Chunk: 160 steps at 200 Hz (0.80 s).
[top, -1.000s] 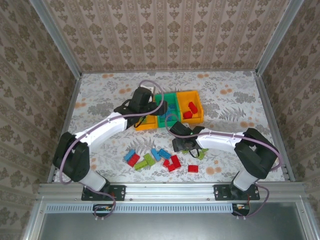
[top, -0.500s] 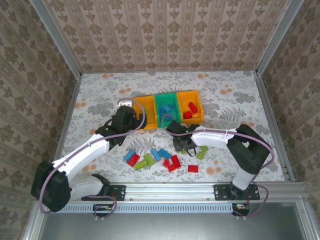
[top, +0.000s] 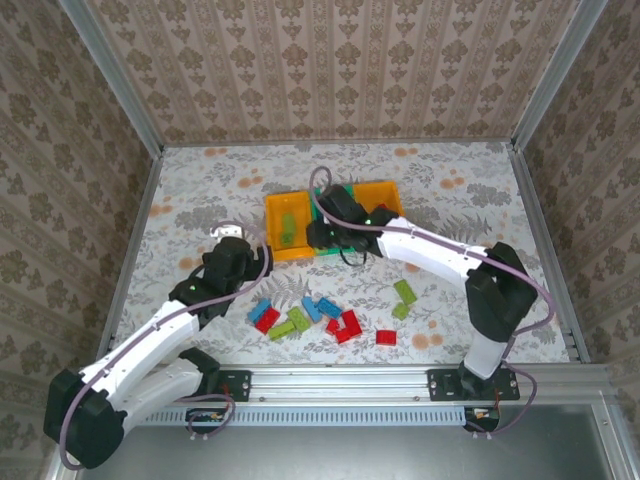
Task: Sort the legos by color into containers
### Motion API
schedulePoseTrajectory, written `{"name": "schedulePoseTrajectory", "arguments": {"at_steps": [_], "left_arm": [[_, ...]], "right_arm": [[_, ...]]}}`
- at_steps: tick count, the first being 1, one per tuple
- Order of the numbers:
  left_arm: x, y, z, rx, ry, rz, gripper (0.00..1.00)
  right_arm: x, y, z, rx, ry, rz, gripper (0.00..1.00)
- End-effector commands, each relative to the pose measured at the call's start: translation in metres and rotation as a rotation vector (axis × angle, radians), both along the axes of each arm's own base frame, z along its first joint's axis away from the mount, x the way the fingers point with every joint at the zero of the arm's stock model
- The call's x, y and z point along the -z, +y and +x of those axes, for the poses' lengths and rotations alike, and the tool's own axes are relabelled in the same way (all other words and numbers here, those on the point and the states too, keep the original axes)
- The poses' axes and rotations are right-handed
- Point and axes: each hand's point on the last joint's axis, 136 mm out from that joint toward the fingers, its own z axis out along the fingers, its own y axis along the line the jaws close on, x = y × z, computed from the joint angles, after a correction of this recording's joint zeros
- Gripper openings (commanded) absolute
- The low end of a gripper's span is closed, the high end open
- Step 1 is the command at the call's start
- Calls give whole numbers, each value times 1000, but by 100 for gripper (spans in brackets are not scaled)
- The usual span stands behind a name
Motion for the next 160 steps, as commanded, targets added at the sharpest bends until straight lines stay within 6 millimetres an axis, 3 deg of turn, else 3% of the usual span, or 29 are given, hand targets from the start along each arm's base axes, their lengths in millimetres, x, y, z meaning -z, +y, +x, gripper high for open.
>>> {"name": "schedulePoseTrajectory", "arguments": {"at_steps": [1,31,74,121,160], "left_arm": [[20,13,-12,-34,66,21,100],[39,9,-21,-7,132,5,100],[46,-10,-29,100,161,-49,100],[51,-19,-38,167,178,-61,100],[48,-29,-46,203,171,-84,100]], "right_arm": [[-1,26,19,-44,1,61,35],[7,41,50,-24,13,79,35],[29,38,84,22,33,65,37],[42,40,86,14,65,65,57],[26,41,81,-3,51,85,64]]}}
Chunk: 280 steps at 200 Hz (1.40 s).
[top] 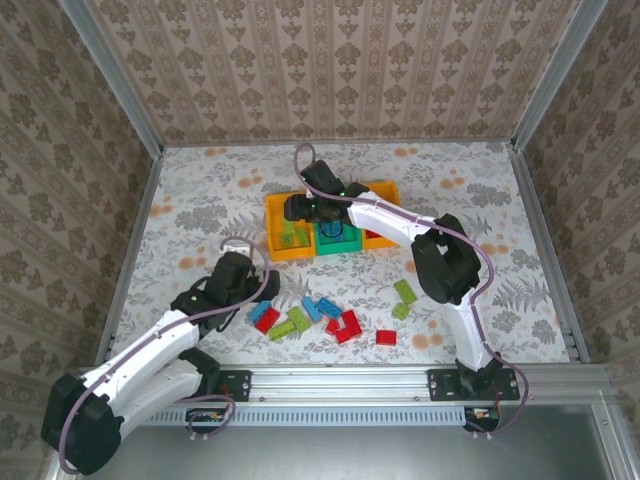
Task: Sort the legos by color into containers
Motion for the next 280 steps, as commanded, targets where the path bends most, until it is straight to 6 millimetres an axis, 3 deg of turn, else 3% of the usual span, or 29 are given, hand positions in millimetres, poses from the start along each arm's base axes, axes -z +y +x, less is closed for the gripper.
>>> {"name": "schedulePoseTrajectory", "arguments": {"at_steps": [1,29,54,83,136,201,280], "left_arm": [[-2,-9,-8,49,-2,-22,100],[-4,-27,-22,134,-3,-23,100],[-2,-43,-43,226,20,-8,98],[4,-57,-70,327,41,50,94],[30,-62,-104,383,115,144,89],[51,-54,-116,372,190,238,85],[64,-56,-120,403,230,327,79]], "right_arm": [[-17,6,-6,-26,-1,27,64],[-37,-2,-16,-33,-36,48,69],[-46,-22,-28,-19,-68,22,73],[-39,-52,-37,17,-57,-15,75],[-28,-93,-47,76,-35,-35,76],[-26,-119,-53,107,-32,-63,76],[-23,-128,-52,127,-22,-68,77]]}}
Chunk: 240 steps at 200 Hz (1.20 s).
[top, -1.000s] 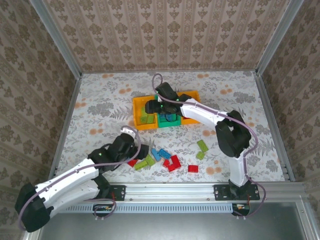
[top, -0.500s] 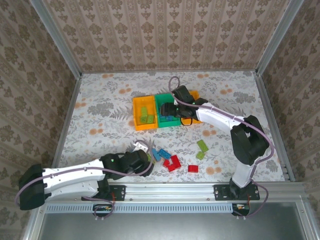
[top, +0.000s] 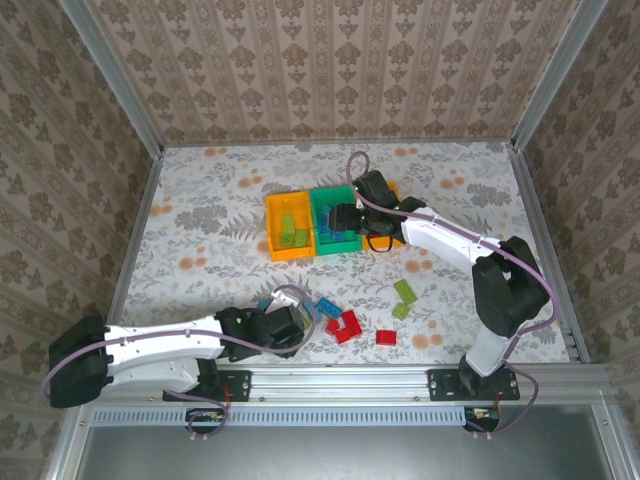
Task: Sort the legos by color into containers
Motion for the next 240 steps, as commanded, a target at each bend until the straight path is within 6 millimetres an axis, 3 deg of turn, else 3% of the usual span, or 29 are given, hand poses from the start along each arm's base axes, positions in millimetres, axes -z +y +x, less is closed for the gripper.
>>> {"name": "schedulePoseTrajectory", "arguments": {"at_steps": [1,73,169,240], "left_arm": [[3,2,-2,1,13,43,79],[5,-12,2,7,10,42,73],[-4,2,35,-88,-110,72,71],[-11,-7,56,-101,-130,-15,73]], "right_arm": [[-8,-6,0,4,-29,-11,77],[-2,-12,-1,17,-14,-6,77],[1,-18,-2,26,-3,-2,77],[0,-19,-3,30,-1,0,77]]}}
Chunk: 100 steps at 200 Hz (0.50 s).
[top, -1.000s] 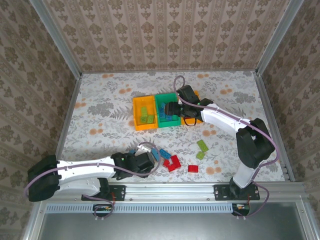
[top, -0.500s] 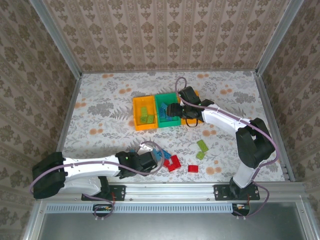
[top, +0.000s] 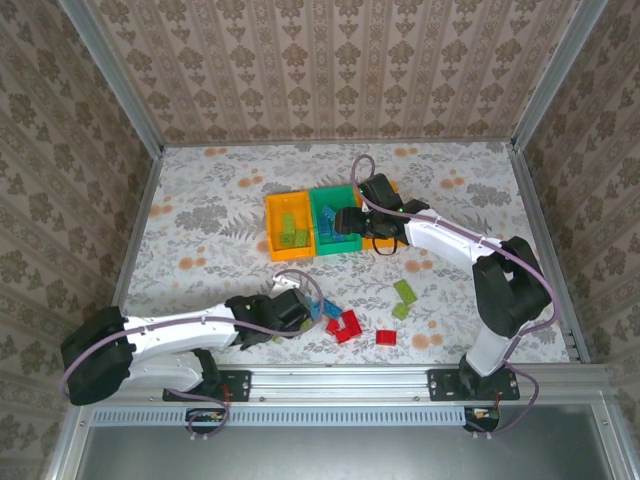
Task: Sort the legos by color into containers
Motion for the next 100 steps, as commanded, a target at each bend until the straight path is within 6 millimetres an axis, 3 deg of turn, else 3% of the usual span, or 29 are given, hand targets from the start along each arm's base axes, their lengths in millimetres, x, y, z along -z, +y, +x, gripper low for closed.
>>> {"name": "schedulePoseTrajectory", "arguments": {"at_steps": [1,24,100], "left_arm": [[-3,-3,7,21,-21,-21,73],[-8,-2,6,23,-14,-28,73],[-8,25,-8,-45,-6,-109,72]], "right_arm": [[-14,-3,0,3,-31,15,77],[-15,-4,-1,2,-31,14,77],[-11,-5,-2,6,-24,18,77]]}}
